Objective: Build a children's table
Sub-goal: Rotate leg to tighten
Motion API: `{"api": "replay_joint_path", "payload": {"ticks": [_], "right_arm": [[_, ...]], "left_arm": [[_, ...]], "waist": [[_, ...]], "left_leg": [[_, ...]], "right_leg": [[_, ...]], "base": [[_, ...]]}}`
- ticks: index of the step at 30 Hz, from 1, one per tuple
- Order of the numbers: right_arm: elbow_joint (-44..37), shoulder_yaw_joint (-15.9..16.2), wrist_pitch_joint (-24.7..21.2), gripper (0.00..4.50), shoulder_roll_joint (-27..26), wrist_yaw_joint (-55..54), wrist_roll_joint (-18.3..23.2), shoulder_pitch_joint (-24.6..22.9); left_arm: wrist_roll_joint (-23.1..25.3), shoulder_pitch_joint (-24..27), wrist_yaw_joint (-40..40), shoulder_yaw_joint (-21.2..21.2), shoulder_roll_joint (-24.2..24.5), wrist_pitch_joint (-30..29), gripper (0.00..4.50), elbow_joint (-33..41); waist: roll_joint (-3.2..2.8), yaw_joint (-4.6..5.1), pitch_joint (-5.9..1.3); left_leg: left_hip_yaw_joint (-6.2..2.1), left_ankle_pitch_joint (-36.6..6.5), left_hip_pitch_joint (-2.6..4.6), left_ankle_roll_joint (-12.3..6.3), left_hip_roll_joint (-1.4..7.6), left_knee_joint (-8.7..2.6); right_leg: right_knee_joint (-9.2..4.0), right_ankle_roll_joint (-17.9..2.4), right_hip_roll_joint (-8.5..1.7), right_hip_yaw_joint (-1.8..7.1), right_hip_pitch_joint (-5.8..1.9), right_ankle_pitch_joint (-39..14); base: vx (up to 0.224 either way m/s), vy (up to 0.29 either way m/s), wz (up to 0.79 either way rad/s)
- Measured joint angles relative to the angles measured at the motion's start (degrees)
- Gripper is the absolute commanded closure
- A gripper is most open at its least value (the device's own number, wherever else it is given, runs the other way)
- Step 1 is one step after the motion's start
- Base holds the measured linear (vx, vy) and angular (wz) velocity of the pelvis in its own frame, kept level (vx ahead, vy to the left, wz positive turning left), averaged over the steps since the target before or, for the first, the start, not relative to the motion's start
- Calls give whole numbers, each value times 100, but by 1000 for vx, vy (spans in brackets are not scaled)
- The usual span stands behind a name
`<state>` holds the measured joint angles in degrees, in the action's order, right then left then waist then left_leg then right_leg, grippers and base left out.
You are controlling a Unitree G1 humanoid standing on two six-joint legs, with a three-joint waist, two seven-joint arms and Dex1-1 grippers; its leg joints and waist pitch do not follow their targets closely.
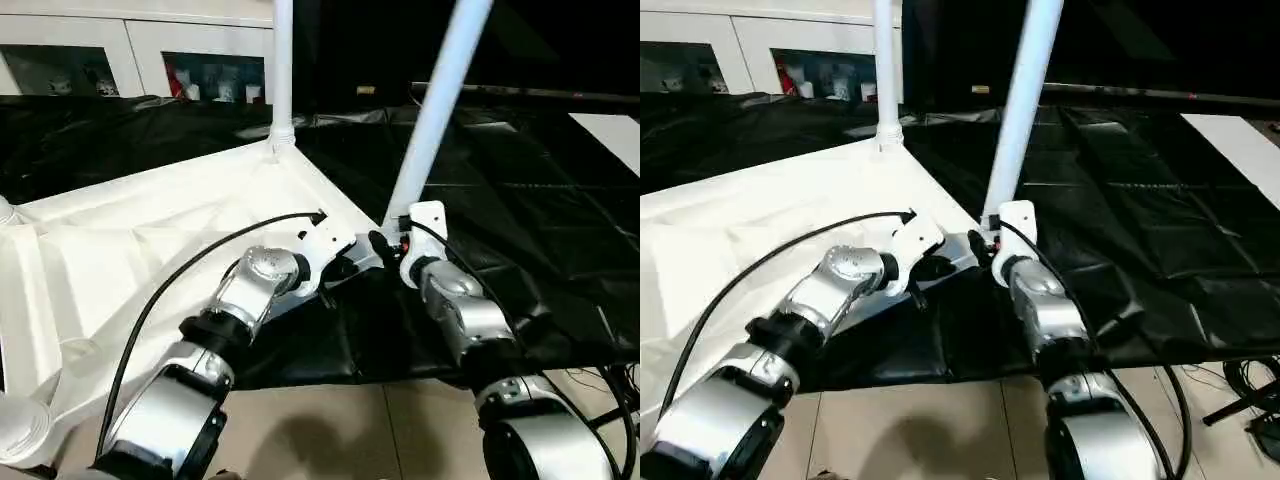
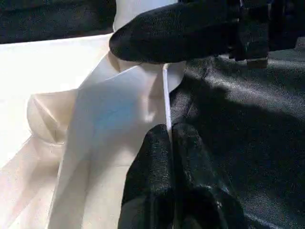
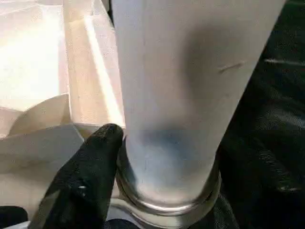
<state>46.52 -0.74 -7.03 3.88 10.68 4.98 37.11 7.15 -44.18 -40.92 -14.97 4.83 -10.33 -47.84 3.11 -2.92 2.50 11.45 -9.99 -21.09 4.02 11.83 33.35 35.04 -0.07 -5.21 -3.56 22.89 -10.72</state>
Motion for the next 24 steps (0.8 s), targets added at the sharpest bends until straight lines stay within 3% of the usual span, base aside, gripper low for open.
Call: {"api": "replay_joint_path", "payload": {"ticks": [5, 11, 14, 18, 24], "right_arm": [[108, 112, 237, 59, 111, 442, -80, -2], [-231, 397, 394, 59, 617, 1778, -62, -228], [-606, 569, 419, 59, 1021, 2621, 7, -436], [-872, 816, 461, 59, 1233, 3601, 140, -610], [-1138, 980, 421, 59, 1455, 4293, 185, -732]], "left_arm": [[-19, 1, -155, 2, 167, 96, 450, -9], [-86, 106, -805, 2, 584, 428, 450, 92], [-251, 318, -1527, -4, 962, 600, 450, 379], [-521, 578, -2433, -29, 1386, 530, 450, 807], [-633, 685, -2937, -72, 1532, 417, 450, 1025]], "waist": [[6, 4, 3], [5, 2, 4], [-3, -5, 6], [-4, -21, 11], [3, -70, 16]], "left_leg": [[-1, 0, -4, 0, 1, -2], [-1, 0, -9, -1, 3, -17], [0, 1, -9, -1, 3, -17], [2, 1, -11, -1, 6, -17], [4, 0, -20, -2, 5, -5]], "right_leg": [[0, 2, 0, -2, 6, 1], [-3, 5, 3, -4, 15, -1], [-6, 6, 4, -3, 16, -8], [-6, 4, 5, -3, 18, -13], [-9, 3, 1, -3, 17, -14]], "base": [[0, 0, 0], [0, 0, 0], [0, 0, 0], [0, 0, 0], [0, 0, 0]]}}
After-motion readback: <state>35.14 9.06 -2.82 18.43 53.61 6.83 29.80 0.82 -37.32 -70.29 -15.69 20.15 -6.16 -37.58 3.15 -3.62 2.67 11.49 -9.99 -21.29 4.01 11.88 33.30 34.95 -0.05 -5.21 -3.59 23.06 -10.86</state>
